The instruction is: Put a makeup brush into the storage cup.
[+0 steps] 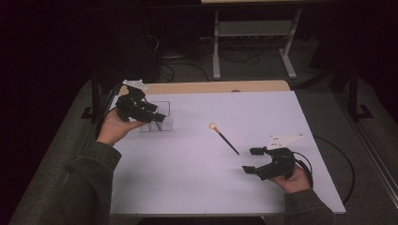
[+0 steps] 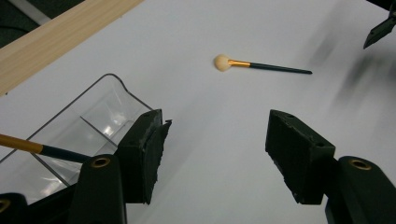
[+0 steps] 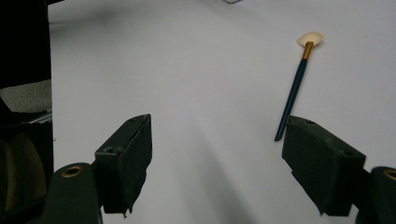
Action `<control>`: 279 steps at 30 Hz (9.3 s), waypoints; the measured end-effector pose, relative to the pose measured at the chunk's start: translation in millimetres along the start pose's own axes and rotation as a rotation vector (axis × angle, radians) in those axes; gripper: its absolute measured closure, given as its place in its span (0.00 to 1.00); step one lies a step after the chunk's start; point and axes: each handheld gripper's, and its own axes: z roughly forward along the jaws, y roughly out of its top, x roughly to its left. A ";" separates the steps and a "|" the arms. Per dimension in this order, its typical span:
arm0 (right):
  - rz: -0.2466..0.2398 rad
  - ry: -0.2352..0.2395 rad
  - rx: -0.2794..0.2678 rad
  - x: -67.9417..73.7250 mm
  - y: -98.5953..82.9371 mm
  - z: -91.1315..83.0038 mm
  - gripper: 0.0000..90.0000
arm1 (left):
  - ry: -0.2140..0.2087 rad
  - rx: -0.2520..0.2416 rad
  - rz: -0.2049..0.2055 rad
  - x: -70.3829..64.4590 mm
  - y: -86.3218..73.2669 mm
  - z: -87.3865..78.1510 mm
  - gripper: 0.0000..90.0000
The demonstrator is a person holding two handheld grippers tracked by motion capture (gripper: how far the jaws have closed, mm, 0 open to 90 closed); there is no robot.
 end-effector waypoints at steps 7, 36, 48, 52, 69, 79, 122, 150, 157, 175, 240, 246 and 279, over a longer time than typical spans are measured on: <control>0.002 -0.005 0.003 1.7 -0.2 0.1 0.26 | -0.008 -0.014 0.016 -8.7 -1.3 -1.0 0.41; 0.046 -0.054 0.041 -8.1 9.6 5.5 0.25 | -0.015 -0.042 0.008 -36.9 -55.7 4.2 0.37; 0.073 -0.100 0.076 -19.7 21.3 6.6 0.25 | -0.026 -0.079 0.005 -48.7 -76.4 11.4 0.35; 0.074 -0.106 0.091 -20.4 27.9 6.1 0.25 | -0.025 -0.077 -0.006 -49.1 -85.9 12.3 0.35; 0.066 -0.105 0.141 -28.1 56.9 14.3 0.25 | -0.009 -0.102 0.006 -59.5 -109.4 8.9 0.34; 0.086 -0.089 0.164 -33.3 73.0 19.9 0.25 | 0.005 -0.117 0.024 -69.3 -114.7 8.2 0.33; 0.070 -0.111 0.242 -57.8 141.8 54.6 0.28 | -0.015 -0.098 0.057 -81.9 -122.5 11.6 0.31; 0.098 -0.158 0.387 -75.0 132.8 105.2 0.33 | -0.005 -0.099 0.064 -82.3 -122.6 10.6 0.31; 0.121 -0.153 0.400 -76.8 129.9 111.8 0.36 | -0.006 -0.098 0.065 -82.9 -122.1 9.9 0.31; 0.119 -0.150 0.426 -78.4 124.1 125.8 0.45 | -0.008 -0.098 0.065 -82.5 -122.5 10.0 0.31; 0.057 -0.198 0.554 -75.4 103.5 152.3 0.83 | -0.026 -0.095 0.056 -80.2 -123.9 13.1 0.31; 0.049 -0.212 0.558 -73.8 103.6 152.9 0.86 | -0.026 -0.095 0.056 -80.3 -123.8 13.2 0.31; 0.064 -0.191 0.527 -76.9 103.5 141.4 0.92 | -0.030 -0.085 0.049 -79.2 -125.7 16.6 0.31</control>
